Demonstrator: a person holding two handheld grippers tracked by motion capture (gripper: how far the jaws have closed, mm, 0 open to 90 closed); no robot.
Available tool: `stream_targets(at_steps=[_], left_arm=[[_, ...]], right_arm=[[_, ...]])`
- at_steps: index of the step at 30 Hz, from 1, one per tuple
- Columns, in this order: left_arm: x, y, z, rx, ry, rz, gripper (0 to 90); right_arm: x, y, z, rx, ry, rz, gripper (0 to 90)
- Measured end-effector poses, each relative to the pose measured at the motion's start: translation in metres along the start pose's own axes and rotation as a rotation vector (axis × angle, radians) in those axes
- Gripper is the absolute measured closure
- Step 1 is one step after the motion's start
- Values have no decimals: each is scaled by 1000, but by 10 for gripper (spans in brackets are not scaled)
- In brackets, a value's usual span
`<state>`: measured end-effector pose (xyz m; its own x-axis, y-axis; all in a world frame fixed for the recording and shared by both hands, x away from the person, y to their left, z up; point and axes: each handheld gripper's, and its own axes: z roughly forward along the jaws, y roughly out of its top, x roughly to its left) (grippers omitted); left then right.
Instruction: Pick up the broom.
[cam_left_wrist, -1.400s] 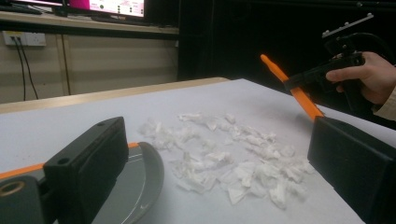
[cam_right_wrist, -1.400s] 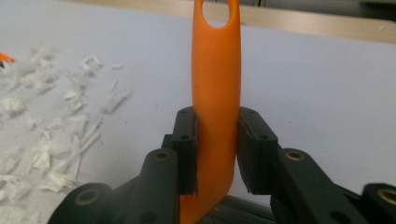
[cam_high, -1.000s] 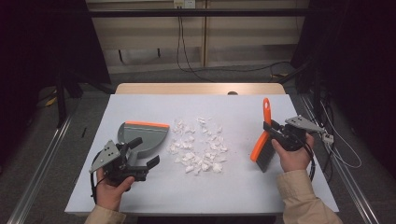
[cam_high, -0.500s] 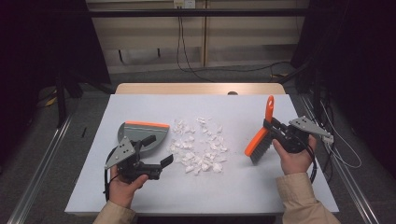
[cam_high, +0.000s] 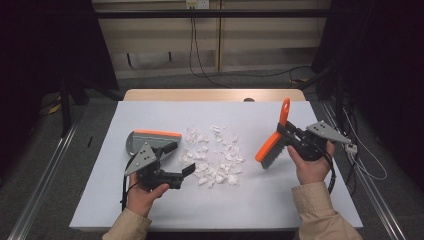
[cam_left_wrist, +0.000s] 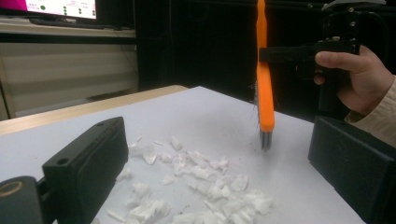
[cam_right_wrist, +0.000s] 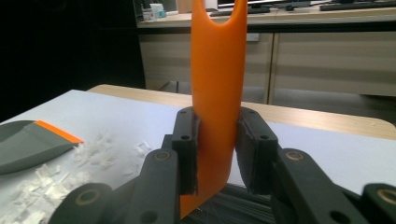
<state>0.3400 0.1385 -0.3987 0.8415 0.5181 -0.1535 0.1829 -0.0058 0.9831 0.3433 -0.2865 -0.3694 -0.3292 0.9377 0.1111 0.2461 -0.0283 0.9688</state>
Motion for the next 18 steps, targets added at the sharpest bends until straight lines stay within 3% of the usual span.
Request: stream_targets(at_steps=[7,15,16,18], left_arm=[[-1,2,16,-5,-46,-8,40],[-8,0,42,93,-88,-4,132],[-10,-1,49,123,-98,9,184],[-13,-2,57,135,-114,-4,235]], right_arm=[[16,13,6,-18,39,-17,712],[46,27,19,-32,108,-58,711],[55,29,26,-23,136,-66,711],[65,31,33,-15,159,-78,711]])
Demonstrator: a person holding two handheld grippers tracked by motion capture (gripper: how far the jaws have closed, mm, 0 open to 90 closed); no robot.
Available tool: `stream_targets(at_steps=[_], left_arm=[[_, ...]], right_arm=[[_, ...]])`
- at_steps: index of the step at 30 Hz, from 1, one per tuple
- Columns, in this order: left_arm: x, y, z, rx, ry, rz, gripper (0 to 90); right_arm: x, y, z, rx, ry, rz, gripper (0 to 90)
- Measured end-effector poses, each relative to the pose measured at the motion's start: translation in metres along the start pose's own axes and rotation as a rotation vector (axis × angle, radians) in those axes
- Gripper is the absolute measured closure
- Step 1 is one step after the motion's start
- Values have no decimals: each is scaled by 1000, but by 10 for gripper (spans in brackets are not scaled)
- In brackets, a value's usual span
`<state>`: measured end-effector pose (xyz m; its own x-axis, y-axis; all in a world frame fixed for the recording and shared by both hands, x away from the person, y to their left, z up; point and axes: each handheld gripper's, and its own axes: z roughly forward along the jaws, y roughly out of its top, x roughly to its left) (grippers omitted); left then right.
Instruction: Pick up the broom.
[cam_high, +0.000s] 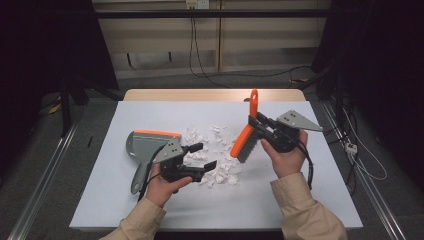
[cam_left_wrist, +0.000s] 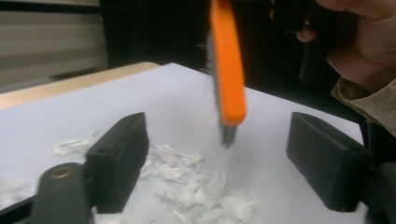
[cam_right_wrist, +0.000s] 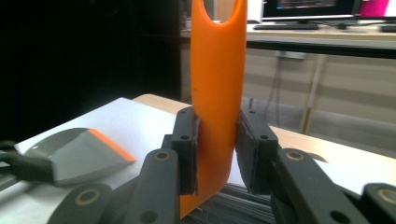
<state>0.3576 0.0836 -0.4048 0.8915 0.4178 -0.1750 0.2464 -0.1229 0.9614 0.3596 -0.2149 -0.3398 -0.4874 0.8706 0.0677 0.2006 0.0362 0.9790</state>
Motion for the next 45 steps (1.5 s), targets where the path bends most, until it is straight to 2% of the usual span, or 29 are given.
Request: stream_targets(at_steps=[4,5,6,7,9,10,13,16,17,18,19,20,23,24,26,27,28,29,30,32,33,35,36,37,39,40,42,43,45], left_arm=[[1,-2,10,38,-3,-13,288],[1,-2,10,38,-3,-13,309],[3,-3,12,56,23,-7,330],[3,-3,12,56,23,-7,345],[10,-5,13,82,39,-44,366],[11,-6,14,87,57,-47,386],[13,-7,14,104,57,-55,425],[13,-8,14,128,60,-55,601],[13,-9,13,133,57,-64,601],[13,-9,12,138,61,-83,695],[13,-12,11,150,81,-86,698],[13,-12,11,150,81,-86,700],[11,-15,9,122,111,-103,703],[10,-15,7,96,136,-104,705],[10,-15,6,82,147,-113,706],[11,-15,5,72,160,-117,706],[11,-15,3,56,196,-99,706],[11,-15,3,56,196,-99,706],[12,-14,0,42,217,-94,706],[13,-12,-3,28,249,-86,706],[13,-12,-3,28,249,-86,706],[14,-11,-5,15,267,-88,706],[14,-11,-6,12,273,-86,706],[13,-11,-6,9,278,-90,706],[11,-11,-5,4,287,-88,706],[9,-12,-5,2,285,-86,706],[5,-12,-4,-5,295,-74,704],[3,-12,-3,-12,298,-76,704],[-2,-12,-3,-26,311,-55,697]], right_arm=[[16,1,15,7,44,-14,711],[16,1,15,7,44,-14,711],[23,1,21,14,60,-26,710],[26,1,23,16,73,-31,710],[34,1,28,21,91,-44,710],[37,1,30,28,99,-53,710],[44,1,34,30,120,-53,710],[54,1,40,36,157,-50,708],[54,1,40,36,157,-50,708],[58,1,43,41,163,-68,707],[60,1,44,54,168,-65,705],[61,1,46,67,166,-54,703],[62,0,48,69,175,-38,697],[62,0,50,59,183,-12,641],[63,0,52,38,188,6,493],[65,-1,53,31,180,7,467],[66,-1,53,27,189,13,453],[68,-2,53,22,183,17,396],[70,-2,53,21,171,17,363],[73,-4,52,24,160,25,328],[74,-6,52,32,155,45,305],[78,-10,55,58,162,83,288],[78,-10,55,58,162,83,288],[82,-15,58,77,143,104,280],[84,-17,61,84,136,114,280],[89,-21,66,87,119,145,274],[94,-24,71,106,101,170,251],[94,-24,71,106,101,170,251],[99,-25,75,110,65,203,286]])
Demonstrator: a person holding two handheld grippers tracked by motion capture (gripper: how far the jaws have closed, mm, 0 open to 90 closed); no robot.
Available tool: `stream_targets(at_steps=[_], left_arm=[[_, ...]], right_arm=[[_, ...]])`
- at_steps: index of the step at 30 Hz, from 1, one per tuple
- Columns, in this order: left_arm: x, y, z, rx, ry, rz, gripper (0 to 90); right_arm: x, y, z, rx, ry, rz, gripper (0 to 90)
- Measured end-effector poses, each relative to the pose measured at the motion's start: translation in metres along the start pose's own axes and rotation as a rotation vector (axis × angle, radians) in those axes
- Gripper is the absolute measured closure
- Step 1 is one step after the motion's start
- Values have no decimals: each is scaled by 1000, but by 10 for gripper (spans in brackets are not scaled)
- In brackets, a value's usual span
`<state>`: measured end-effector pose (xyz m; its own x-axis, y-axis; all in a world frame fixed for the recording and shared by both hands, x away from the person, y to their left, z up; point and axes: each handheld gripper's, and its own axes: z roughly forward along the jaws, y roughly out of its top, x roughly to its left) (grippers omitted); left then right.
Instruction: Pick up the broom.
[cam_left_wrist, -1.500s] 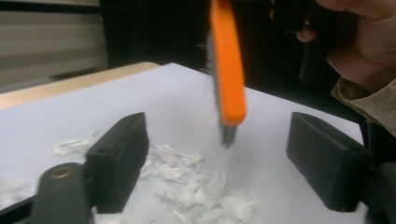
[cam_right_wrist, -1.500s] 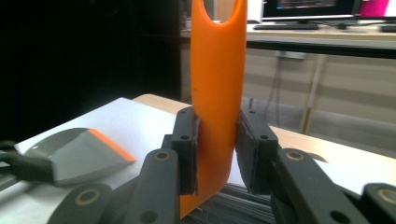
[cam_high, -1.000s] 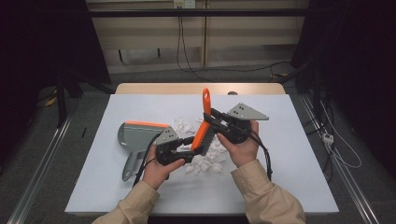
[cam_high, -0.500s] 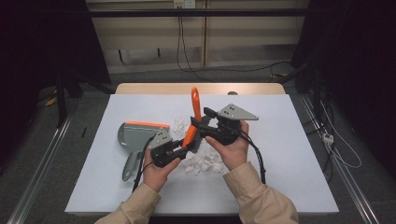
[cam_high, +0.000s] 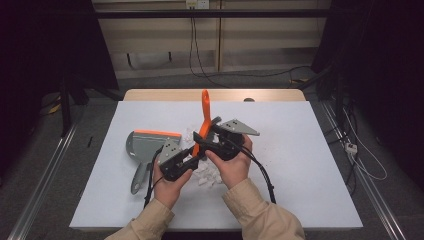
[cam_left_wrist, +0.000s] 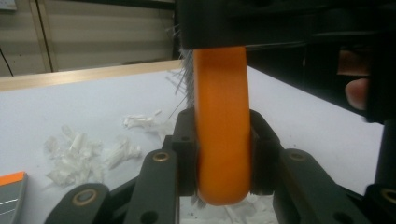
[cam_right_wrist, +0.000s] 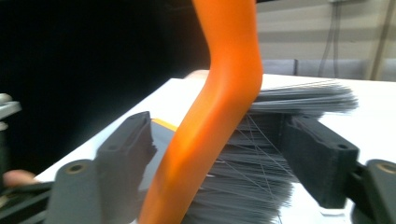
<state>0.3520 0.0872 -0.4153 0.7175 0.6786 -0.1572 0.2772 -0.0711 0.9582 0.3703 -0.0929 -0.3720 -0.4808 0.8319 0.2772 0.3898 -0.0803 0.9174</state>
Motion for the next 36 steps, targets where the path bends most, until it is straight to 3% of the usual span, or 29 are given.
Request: stream_targets(at_steps=[3,7,8,10,12,14,15,16,18,20,23,26,31,33,36], left_arm=[[-7,2,-1,-6,3,38,686],[-11,4,-1,-5,3,64,670],[-13,3,0,-1,6,75,669],[-13,3,1,2,9,88,644],[-14,0,6,16,1,104,595],[-12,-2,9,25,8,112,481],[-10,-4,10,21,14,107,481],[-8,-5,11,11,11,95,411],[-6,-4,9,2,-15,69,386],[-5,-4,8,-2,-29,71,377],[-4,-4,5,16,-25,83,260],[3,-3,2,13,-24,59,213],[9,2,-4,3,-42,54,153],[10,5,-7,-2,-49,41,129],[13,8,-11,1,-61,57,106]], right_arm=[[1,-1,2,8,-26,61,320],[3,-2,4,11,-37,74,382],[2,0,2,16,-24,111,453],[2,1,2,34,-11,131,522],[2,1,2,52,0,137,576],[-1,3,-1,56,30,151,652],[-1,3,-1,56,30,151,652],[-6,6,-3,65,86,195,694],[-10,7,-4,56,84,173,698],[-13,7,-4,55,93,169,698],[-24,12,-11,35,87,164,699],[-42,19,-26,30,67,159,700],[-62,21,-44,56,41,121,699],[-70,22,-50,68,42,127,700],[-81,23,-59,101,27,132,699]])
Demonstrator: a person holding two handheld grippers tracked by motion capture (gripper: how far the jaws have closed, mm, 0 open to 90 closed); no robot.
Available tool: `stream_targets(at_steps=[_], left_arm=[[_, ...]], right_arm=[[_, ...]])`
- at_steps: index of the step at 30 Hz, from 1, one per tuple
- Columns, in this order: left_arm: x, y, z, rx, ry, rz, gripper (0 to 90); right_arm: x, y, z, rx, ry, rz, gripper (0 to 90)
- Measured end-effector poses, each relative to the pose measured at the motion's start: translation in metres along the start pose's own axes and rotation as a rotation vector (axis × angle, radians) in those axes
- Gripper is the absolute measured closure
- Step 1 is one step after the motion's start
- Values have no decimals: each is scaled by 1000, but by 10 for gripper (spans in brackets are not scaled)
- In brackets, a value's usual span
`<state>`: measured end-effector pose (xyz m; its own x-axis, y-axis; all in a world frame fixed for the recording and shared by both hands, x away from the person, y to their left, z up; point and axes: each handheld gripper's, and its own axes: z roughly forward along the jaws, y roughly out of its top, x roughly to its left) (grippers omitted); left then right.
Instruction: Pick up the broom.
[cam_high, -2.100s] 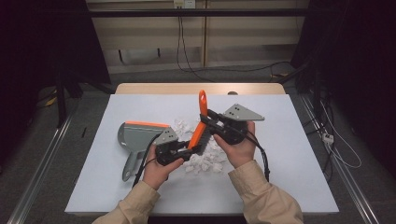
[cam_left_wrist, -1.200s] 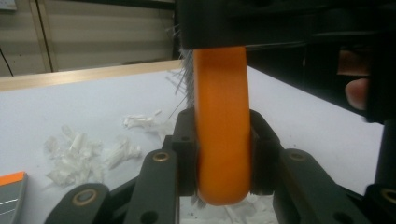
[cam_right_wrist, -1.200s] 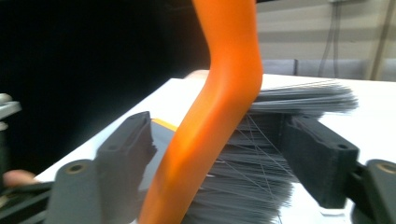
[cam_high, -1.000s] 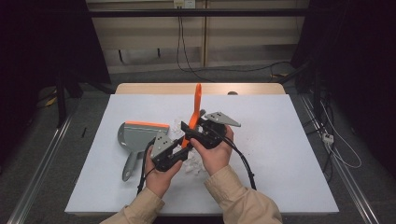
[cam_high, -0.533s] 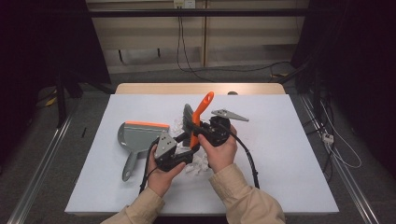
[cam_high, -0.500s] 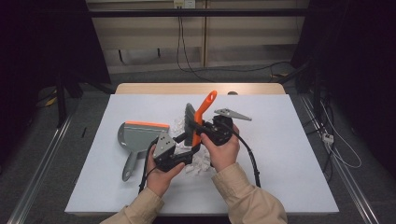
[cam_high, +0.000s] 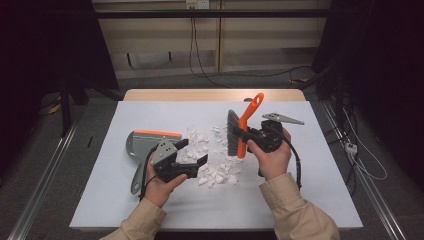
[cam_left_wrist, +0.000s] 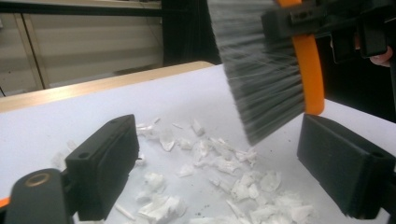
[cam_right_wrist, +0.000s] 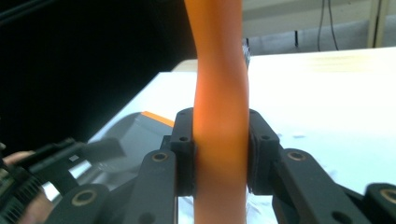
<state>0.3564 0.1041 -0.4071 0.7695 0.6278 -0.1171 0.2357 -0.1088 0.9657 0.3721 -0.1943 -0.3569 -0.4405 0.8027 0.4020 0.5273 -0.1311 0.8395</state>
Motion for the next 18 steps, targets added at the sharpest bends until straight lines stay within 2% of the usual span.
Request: stream_targets(at_steps=[2,3,5,6,9,13,18], left_arm=[[2,2,-4,-7,2,12,91],[3,3,-6,-8,0,6,81],[7,5,-10,-12,-5,9,68],[11,7,-16,-12,-5,12,59],[16,9,-22,-13,-2,13,52],[26,12,-35,-28,-3,11,49],[37,12,-47,-34,-1,-7,42]], right_arm=[[-3,0,-3,11,2,4,700],[-9,1,-7,28,-3,10,699],[-12,1,-10,36,-15,6,699],[-19,1,-14,46,-24,5,699],[-28,0,-19,65,-38,27,699],[-34,-1,-22,81,-49,33,699],[-41,-2,-23,116,-72,14,700]])
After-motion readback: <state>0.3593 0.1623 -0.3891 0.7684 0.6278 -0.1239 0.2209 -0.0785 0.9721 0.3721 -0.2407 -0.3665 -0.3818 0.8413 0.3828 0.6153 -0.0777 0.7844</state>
